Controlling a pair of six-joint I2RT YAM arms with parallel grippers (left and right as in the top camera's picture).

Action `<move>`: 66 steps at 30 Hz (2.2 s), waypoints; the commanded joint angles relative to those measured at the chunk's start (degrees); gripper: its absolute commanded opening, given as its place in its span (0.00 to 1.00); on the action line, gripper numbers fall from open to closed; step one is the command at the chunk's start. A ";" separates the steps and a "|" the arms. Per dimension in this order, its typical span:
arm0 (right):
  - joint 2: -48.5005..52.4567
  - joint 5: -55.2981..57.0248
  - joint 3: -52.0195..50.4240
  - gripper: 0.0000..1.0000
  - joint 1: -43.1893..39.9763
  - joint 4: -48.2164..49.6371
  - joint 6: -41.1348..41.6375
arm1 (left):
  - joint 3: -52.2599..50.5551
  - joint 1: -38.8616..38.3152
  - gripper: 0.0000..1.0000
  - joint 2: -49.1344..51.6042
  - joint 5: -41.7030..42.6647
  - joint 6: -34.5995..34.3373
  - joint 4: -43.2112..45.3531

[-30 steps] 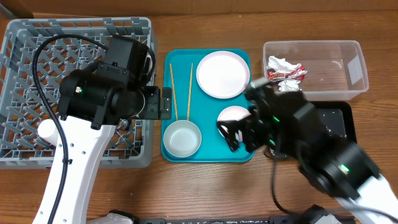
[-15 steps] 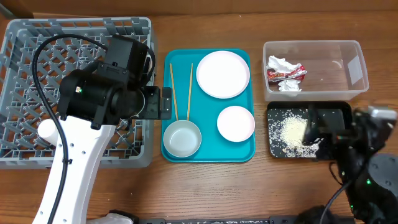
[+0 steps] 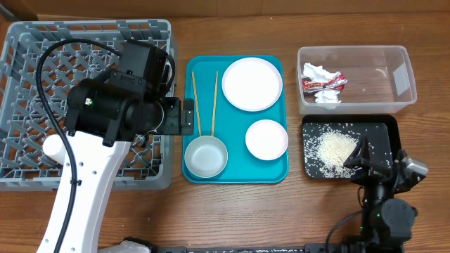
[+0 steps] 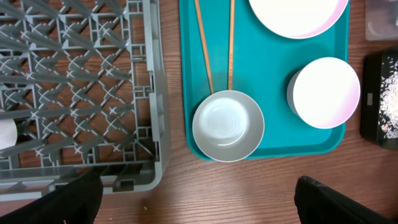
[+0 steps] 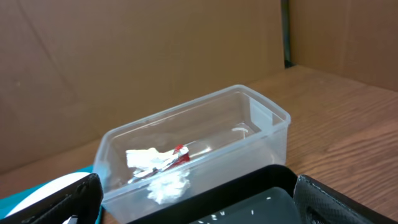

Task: Sort waste into correct bins and load items into the dishwasher
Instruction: 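Reach the left gripper to the white bowl and grasp it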

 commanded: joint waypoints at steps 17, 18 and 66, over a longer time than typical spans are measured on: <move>-2.80 0.09 -8.90 1.00 -1.07 10.78 0.02 | 0.94 0.00 1.00 -0.39 -0.37 -0.59 0.11; -2.80 0.07 -8.90 1.00 -1.07 10.78 0.02 | 0.94 0.00 1.00 -0.39 -0.37 -0.59 0.11; -2.80 0.09 -8.90 1.00 -1.07 10.75 0.02 | -19.63 -18.34 0.04 31.61 1.16 -15.52 21.70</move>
